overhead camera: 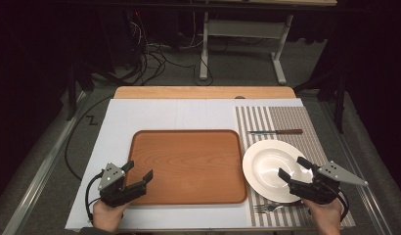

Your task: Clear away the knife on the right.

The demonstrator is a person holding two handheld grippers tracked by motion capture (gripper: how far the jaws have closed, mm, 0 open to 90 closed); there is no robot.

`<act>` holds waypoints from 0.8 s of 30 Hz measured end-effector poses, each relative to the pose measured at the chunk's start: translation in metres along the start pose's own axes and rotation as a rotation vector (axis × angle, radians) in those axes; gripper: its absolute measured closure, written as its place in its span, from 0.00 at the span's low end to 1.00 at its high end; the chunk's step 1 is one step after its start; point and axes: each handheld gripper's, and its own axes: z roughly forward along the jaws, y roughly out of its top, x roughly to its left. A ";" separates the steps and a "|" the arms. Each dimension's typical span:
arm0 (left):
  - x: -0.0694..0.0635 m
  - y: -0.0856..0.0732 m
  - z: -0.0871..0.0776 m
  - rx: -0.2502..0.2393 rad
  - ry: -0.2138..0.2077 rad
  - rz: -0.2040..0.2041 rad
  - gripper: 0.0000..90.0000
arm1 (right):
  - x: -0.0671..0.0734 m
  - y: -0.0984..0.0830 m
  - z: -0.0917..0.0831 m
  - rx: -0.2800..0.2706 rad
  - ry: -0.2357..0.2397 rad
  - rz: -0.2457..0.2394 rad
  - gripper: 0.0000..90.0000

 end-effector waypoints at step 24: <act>-0.001 0.000 0.001 0.010 0.002 0.006 0.28 | -0.004 0.018 0.019 -0.017 0.003 0.003 0.17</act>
